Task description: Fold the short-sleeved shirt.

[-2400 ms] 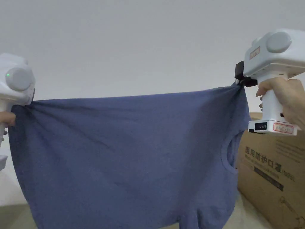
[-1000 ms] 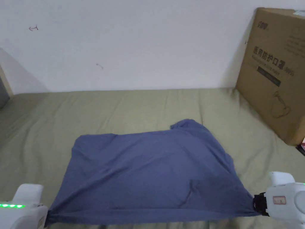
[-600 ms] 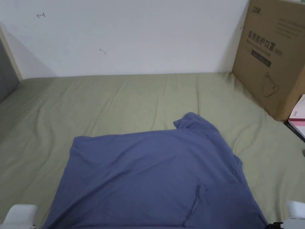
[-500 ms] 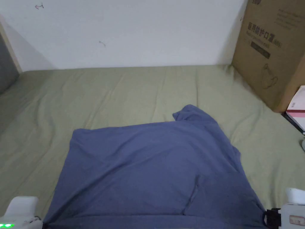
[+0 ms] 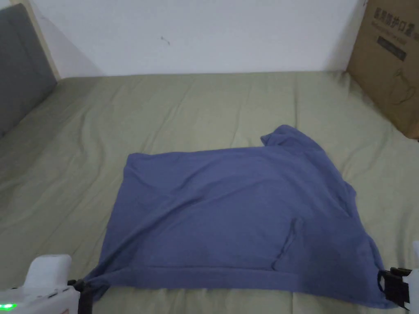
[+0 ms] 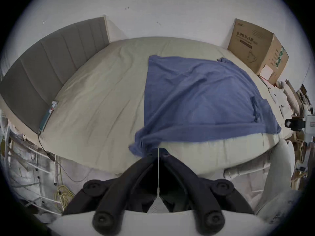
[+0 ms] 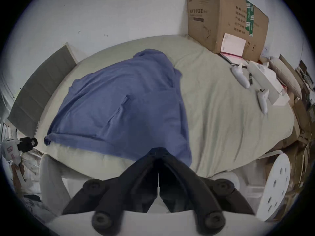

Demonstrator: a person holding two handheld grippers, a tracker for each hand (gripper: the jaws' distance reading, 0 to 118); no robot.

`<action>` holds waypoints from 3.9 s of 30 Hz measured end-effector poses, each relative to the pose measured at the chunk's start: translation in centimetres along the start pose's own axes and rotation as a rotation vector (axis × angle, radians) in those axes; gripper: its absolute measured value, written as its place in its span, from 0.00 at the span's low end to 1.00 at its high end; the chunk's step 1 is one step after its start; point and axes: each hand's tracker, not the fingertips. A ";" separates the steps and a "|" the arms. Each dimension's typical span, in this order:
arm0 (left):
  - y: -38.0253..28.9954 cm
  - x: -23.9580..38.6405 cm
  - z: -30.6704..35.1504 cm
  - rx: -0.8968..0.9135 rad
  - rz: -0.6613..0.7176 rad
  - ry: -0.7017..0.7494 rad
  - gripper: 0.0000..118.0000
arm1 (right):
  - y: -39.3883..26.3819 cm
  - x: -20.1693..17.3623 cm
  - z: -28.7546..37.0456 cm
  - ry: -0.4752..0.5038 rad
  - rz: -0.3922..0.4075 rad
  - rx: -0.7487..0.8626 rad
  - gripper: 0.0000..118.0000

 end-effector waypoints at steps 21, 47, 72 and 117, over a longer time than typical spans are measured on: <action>0.2 -1.1 -7.4 -0.112 0.075 -0.009 0.00 | -2.0 1.9 -2.9 0.036 -0.089 -0.144 0.00; 2.0 -1.8 -4.9 -0.103 0.095 0.039 0.00 | 0.0 3.8 -4.0 -0.019 -0.110 -0.148 0.00; 15.7 -3.2 -11.9 -0.075 0.055 0.106 0.91 | 14.0 3.9 -12.7 -0.074 -0.083 -0.069 0.73; 10.2 -2.7 -10.9 -0.126 0.077 -0.005 0.05 | 7.9 4.9 -9.1 0.015 -0.132 -0.075 0.03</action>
